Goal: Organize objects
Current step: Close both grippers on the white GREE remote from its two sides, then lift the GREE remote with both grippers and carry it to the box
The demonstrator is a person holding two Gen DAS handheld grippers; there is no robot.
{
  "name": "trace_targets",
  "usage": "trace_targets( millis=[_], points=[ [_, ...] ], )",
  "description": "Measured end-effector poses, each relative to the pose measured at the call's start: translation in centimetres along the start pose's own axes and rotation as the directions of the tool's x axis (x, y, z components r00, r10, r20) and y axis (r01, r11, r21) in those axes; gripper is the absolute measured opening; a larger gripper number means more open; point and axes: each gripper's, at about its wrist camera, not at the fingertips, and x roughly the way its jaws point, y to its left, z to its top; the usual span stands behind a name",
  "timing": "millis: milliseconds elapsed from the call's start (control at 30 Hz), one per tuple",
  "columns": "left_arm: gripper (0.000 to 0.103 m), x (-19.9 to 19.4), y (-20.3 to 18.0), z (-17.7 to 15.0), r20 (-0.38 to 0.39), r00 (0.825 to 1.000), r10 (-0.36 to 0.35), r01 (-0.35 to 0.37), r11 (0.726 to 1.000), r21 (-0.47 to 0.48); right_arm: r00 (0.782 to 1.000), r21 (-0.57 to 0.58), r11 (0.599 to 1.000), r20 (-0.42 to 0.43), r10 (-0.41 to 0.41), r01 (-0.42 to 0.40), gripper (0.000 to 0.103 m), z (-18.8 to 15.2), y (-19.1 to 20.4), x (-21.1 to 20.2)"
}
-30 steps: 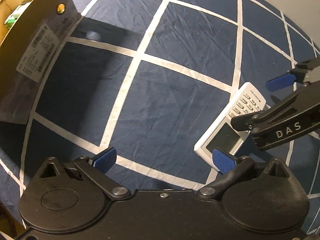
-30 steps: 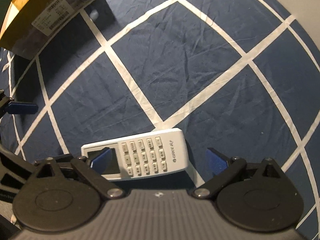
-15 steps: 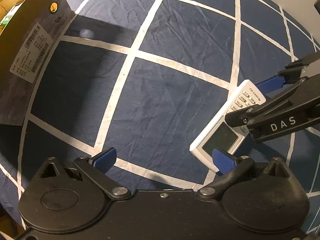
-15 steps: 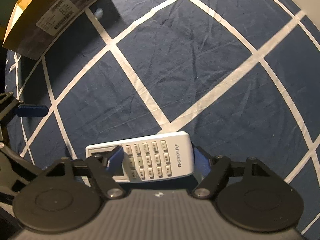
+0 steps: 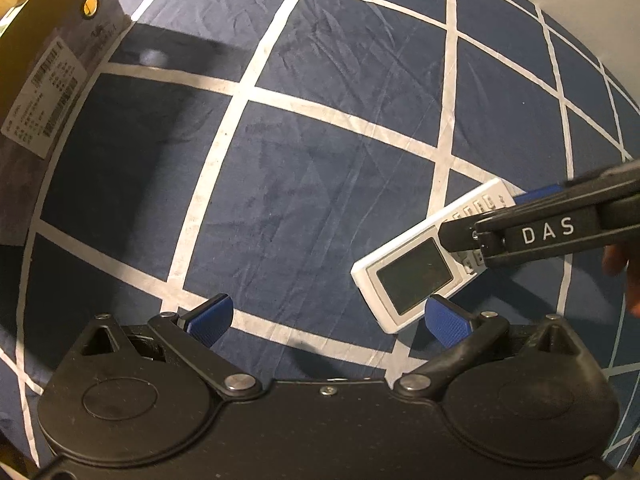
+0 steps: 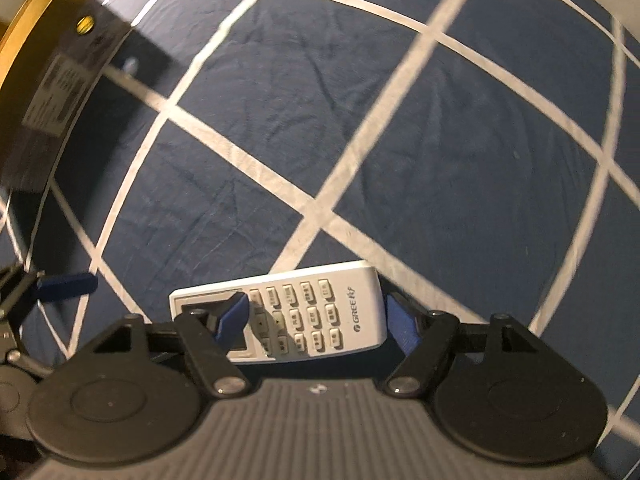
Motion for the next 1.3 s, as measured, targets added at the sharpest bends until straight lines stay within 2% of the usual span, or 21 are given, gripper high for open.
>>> trace_targets(
  millis=[167, 433, 533, 733, 1100, 1133, 1200, 1300],
  points=[
    [0.103, 0.0, 0.3, -0.2, 0.001, 1.0, -0.014, 0.014, 1.0, 0.007, 0.999, 0.172, 0.985, 0.029, -0.016, 0.011, 0.074, -1.7, -0.3, -0.2],
    [0.103, 0.9, 0.3, -0.4, -0.025, 0.997, -0.066, 0.066, 0.998, -0.004, 0.997, 0.4, 0.916, 0.067, -0.032, 0.002, 0.074, -5.0, 0.0, 0.0],
    [0.103, 1.3, 0.0, -0.5, -0.032, 0.994, -0.1, 0.1, 0.995, -0.009, 0.996, 0.406, 0.914, 0.079, -0.043, 0.007, 0.074, -5.3, 0.2, -0.1],
    [0.103, 2.0, -0.8, -0.3, -0.042, 0.991, -0.13, 0.13, 0.992, -0.01, 0.992, 0.348, 0.937, 0.105, -0.068, 0.028, 0.074, -5.0, 0.5, -0.3],
    [0.101, 2.4, -1.4, 0.4, -0.054, 0.983, -0.178, 0.178, 0.984, -0.012, 0.995, 0.324, 0.946, 0.097, -0.037, 0.003, 0.073, -4.5, 0.3, -0.1],
    [0.099, 2.3, -1.5, 0.4, -0.055, 0.982, -0.18, 0.18, 0.984, -0.009, 0.995, 0.322, 0.947, 0.095, -0.035, 0.002, 0.073, -4.5, 0.3, -0.1],
    [0.087, 2.5, -1.7, 0.5, -0.057, 0.98, -0.189, 0.189, 0.982, -0.007, 0.995, 0.319, 0.948, 0.094, -0.032, 0.0, 0.073, -4.4, 0.2, 0.0],
    [0.08, 2.5, -2.1, 0.6, -0.061, 0.978, -0.199, 0.2, 0.98, -0.002, 0.995, 0.315, 0.949, 0.092, -0.032, 0.001, 0.072, -4.5, 0.2, 0.0]
  ],
)
